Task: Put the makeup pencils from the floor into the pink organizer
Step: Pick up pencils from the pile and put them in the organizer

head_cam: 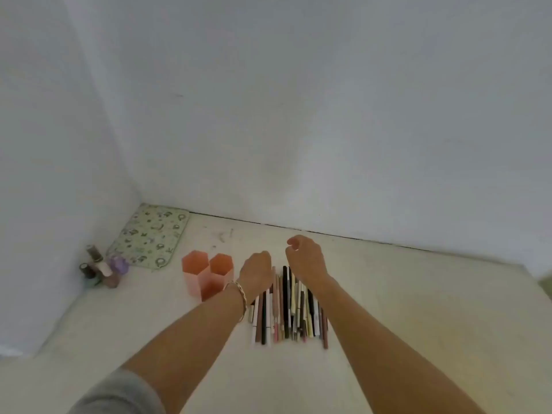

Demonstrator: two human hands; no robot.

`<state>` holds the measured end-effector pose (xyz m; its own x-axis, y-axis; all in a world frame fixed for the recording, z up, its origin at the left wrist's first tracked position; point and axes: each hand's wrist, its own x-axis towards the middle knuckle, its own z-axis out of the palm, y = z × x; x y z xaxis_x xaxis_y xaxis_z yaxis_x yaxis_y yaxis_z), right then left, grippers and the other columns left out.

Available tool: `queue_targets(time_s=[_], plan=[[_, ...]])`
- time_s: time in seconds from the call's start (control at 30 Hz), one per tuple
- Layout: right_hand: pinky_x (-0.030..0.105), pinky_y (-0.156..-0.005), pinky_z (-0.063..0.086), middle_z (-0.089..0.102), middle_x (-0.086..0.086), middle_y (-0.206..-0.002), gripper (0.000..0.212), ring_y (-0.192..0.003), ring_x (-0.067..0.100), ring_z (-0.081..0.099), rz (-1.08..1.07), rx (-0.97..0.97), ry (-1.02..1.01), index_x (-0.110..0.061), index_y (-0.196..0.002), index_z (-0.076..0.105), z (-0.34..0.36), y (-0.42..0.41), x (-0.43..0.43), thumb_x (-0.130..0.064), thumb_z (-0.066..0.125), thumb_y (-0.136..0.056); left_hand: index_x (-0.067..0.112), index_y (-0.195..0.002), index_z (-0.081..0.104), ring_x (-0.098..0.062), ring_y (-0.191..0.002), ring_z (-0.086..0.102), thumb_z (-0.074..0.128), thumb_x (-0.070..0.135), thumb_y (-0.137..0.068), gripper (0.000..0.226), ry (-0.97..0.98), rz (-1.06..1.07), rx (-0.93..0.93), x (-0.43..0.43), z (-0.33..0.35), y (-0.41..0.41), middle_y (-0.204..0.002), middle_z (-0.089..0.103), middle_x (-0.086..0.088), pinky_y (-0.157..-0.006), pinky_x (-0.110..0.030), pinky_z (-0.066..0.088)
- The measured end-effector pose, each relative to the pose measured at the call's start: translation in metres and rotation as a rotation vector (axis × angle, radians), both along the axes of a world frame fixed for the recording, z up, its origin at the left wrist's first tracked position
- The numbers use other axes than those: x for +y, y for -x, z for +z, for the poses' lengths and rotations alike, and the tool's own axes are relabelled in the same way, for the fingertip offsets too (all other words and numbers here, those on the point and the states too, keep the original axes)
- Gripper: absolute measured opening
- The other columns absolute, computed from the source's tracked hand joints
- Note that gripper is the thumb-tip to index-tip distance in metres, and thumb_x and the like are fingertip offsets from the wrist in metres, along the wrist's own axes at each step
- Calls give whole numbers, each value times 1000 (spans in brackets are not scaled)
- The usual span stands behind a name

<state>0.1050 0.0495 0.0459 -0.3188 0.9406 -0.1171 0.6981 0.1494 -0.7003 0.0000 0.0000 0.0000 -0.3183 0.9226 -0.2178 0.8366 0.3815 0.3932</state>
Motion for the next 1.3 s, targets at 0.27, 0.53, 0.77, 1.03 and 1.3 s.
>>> queue_targets(time_s=[0.27,0.53,0.77,1.03,1.3], plan=[[12,-64,37,65,0,-114,32,-80,4,52,97,-18,58,-15,-122,62,-45,8,39,-13,46,-94,9,-123,49,-22,-112,60,41,0,-97,29,100,77,182,13,-43,-5,-122,58,-7,-94,-30,47],[13,-73,40,66,-5,-110,29,-91,6,57,147,29,62,-17,-117,64,-71,24,53,-12,46,-96,11,-126,43,-25,-105,60,52,1,-92,37,148,126,177,40,-50,0,-120,53,-10,-81,-30,48],[25,-53,41,55,1,-69,12,-60,16,52,288,-320,218,-8,-79,57,-76,42,36,-13,52,-88,16,-125,50,-23,-85,58,54,10,-88,38,-374,212,-51,46,50,68,-102,57,-6,-71,-30,44],[30,-71,55,50,15,-142,25,-95,23,67,423,-650,155,-13,-92,49,-97,48,-11,-32,65,-88,24,-119,56,-7,-71,63,59,10,-88,34,-672,349,-350,2,83,95,-90,60,6,-59,-11,50],[27,-66,48,40,15,-150,14,-113,22,61,284,-531,185,-12,-92,56,-108,54,-22,-25,61,-90,23,-118,57,-11,-72,65,61,7,-87,35,-654,366,-425,-18,75,100,-88,58,9,-69,-27,59]])
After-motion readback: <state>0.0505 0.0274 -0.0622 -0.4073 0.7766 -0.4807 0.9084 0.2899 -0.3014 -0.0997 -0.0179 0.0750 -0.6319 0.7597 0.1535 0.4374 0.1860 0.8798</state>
